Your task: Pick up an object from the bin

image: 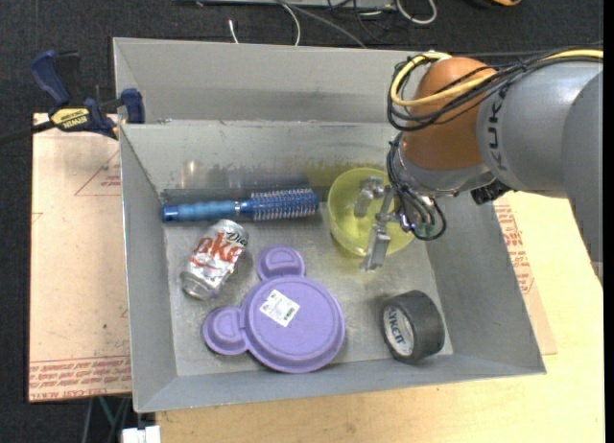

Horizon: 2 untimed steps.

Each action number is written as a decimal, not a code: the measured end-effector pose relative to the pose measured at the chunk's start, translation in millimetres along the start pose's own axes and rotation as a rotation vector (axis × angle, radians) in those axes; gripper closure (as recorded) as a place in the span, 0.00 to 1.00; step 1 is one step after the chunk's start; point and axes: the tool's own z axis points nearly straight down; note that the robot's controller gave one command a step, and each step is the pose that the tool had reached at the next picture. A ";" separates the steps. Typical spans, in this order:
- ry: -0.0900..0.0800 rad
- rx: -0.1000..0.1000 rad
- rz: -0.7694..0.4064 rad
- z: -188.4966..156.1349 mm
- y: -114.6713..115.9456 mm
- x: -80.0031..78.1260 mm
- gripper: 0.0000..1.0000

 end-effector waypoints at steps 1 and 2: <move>-0.022 -0.002 -0.119 28.8 -49.5 22.7 0.00; 0.057 0.011 0.112 29.9 -34.7 -18.7 1.00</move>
Offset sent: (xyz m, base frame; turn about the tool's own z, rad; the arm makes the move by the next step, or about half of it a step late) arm 0.0242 -0.0334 -0.0283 0.1205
